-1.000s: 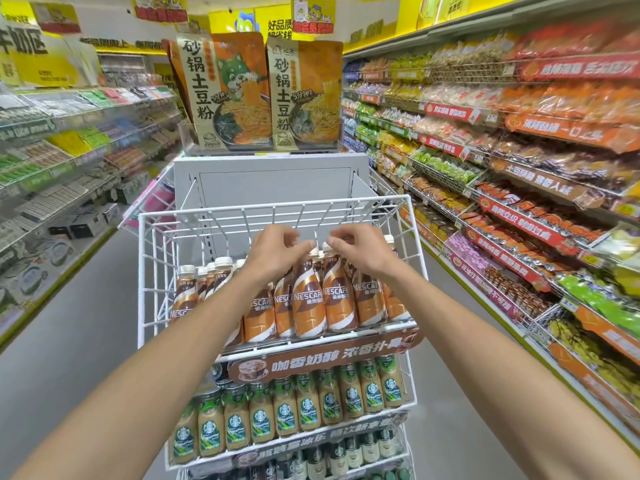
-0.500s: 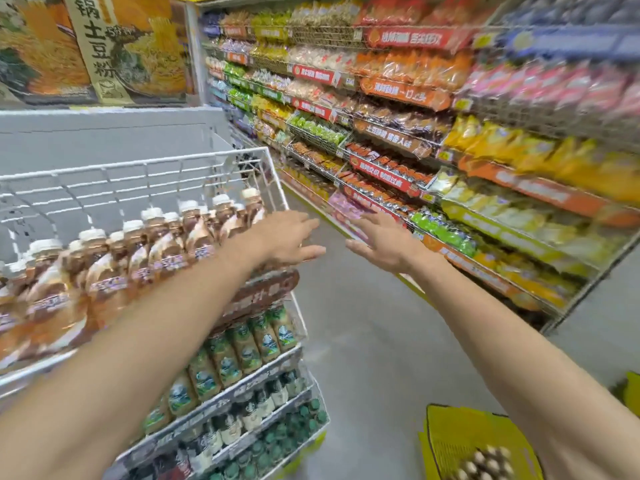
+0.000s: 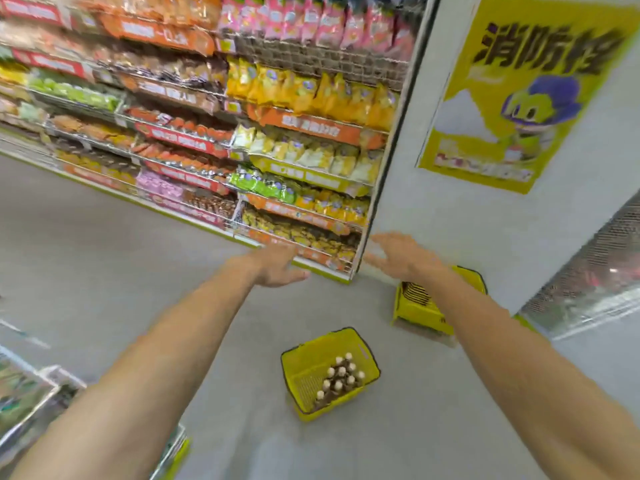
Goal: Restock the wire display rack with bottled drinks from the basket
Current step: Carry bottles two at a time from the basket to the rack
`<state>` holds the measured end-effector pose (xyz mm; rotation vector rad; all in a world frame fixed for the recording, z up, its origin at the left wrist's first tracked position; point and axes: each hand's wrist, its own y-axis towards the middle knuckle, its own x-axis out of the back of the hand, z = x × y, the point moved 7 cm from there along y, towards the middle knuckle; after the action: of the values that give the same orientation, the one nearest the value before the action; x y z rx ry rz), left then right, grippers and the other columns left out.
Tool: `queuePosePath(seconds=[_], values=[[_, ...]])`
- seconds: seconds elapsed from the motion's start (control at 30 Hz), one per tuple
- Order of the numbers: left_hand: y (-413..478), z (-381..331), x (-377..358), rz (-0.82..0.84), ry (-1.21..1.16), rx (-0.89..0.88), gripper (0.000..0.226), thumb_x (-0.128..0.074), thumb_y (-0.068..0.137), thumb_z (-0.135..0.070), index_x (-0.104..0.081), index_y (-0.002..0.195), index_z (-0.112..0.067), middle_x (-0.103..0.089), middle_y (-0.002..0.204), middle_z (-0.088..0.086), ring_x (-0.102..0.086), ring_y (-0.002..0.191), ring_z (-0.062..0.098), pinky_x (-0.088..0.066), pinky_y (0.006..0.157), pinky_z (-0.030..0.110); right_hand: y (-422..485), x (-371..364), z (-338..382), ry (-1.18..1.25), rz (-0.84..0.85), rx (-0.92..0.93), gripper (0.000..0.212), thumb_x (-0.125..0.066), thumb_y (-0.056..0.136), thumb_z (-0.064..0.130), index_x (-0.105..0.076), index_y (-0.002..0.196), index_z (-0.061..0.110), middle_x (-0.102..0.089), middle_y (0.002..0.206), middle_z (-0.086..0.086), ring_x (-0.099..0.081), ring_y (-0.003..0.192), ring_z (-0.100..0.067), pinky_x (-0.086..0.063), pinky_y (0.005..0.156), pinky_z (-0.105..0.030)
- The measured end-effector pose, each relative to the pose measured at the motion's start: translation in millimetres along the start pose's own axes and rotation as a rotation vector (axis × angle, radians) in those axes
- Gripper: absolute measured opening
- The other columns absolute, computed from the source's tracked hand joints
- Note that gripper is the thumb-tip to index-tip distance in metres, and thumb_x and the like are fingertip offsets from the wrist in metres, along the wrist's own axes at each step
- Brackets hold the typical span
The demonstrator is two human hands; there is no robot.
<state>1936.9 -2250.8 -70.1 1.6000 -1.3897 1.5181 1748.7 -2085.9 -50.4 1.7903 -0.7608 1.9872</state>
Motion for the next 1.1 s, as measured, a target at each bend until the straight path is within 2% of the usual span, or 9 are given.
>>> queuePosePath(seconds=[0.23,0.43,0.57,0.6,0.67,0.77,0.87,0.97,1.1], values=[[105,-42,-72,0.132,-0.058,0.01,0.087,-0.04,0.099,-0.064,-0.015,0.163,-0.011,-0.02,0.169,0.009,-0.024,0.155,0.028,-0.023,0.125,0.043,45,-64,-88,-0.068,0.106,0.0,0.066,-0.043,0.103,0.06,-0.046,0.15,0.013,-0.05,0.153,-0.018,-0.046,0.141,-0.037,-0.042,0.114,-0.051],[166,-17,-187,0.318,-0.15,0.132,0.087,-0.04,0.101,-0.062,-0.014,0.162,-0.006,-0.019,0.169,0.013,-0.023,0.155,0.028,-0.022,0.125,0.039,93,-194,-104,-0.042,0.328,0.059,0.066,-0.046,0.104,0.055,-0.043,0.155,0.013,-0.042,0.161,-0.016,-0.039,0.149,-0.036,-0.033,0.121,-0.051],[197,6,-282,0.41,-0.298,0.225,0.101,-0.038,0.084,-0.088,-0.038,0.153,-0.015,-0.044,0.158,0.012,-0.046,0.142,0.03,-0.038,0.115,0.041,112,-287,-110,-0.04,0.507,0.108,0.058,-0.051,0.103,0.051,-0.052,0.145,0.012,-0.053,0.15,-0.018,-0.047,0.142,-0.038,-0.04,0.115,-0.05],[198,8,-299,0.442,-0.325,0.265,0.095,-0.041,0.085,-0.085,-0.042,0.15,-0.015,-0.048,0.155,0.011,-0.048,0.139,0.03,-0.039,0.113,0.04,115,-305,-112,-0.038,0.551,0.127,0.055,-0.052,0.103,0.049,-0.053,0.144,0.012,-0.055,0.149,-0.017,-0.049,0.14,-0.038,-0.043,0.112,-0.048],[199,7,-328,0.521,-0.401,0.317,0.094,-0.044,0.083,-0.081,-0.04,0.152,-0.018,-0.049,0.154,0.01,-0.048,0.139,0.03,-0.039,0.113,0.038,127,-328,-119,-0.049,0.62,0.152,0.049,-0.051,0.103,0.047,-0.057,0.136,0.011,-0.06,0.142,-0.016,-0.053,0.134,-0.038,-0.048,0.105,-0.047],[205,13,-351,0.584,-0.469,0.388,0.117,-0.03,0.064,-0.087,-0.03,0.157,-0.017,-0.044,0.157,0.012,-0.045,0.141,0.032,-0.038,0.115,0.043,154,-346,-128,-0.05,0.683,0.194,0.052,-0.051,0.102,0.052,-0.057,0.135,0.012,-0.055,0.144,-0.015,-0.049,0.137,-0.038,-0.047,0.107,-0.05],[219,23,-359,0.549,-0.521,0.449,0.121,-0.026,0.056,-0.097,-0.037,0.153,-0.025,-0.05,0.153,0.009,-0.051,0.136,0.03,-0.041,0.112,0.045,187,-354,-132,-0.061,0.708,0.274,0.052,-0.051,0.101,0.053,-0.055,0.135,0.014,-0.055,0.142,-0.016,-0.048,0.136,-0.037,-0.047,0.106,-0.051],[234,27,-357,0.492,-0.545,0.527,0.097,-0.032,0.07,-0.089,-0.041,0.148,-0.031,-0.058,0.142,0.01,-0.056,0.128,0.032,-0.044,0.106,0.043,225,-362,-131,-0.082,0.702,0.373,0.05,-0.05,0.103,0.05,-0.055,0.137,0.014,-0.055,0.142,-0.015,-0.05,0.134,-0.037,-0.047,0.104,-0.049],[252,19,-376,0.441,-0.574,0.656,0.082,-0.038,0.09,-0.076,-0.039,0.151,-0.021,-0.051,0.148,0.011,-0.049,0.135,0.034,-0.041,0.109,0.045,266,-397,-131,-0.062,0.723,0.502,0.033,-0.05,0.099,0.051,-0.06,0.111,0.022,-0.062,0.126,-0.008,-0.058,0.123,-0.034,-0.053,0.094,-0.047]])
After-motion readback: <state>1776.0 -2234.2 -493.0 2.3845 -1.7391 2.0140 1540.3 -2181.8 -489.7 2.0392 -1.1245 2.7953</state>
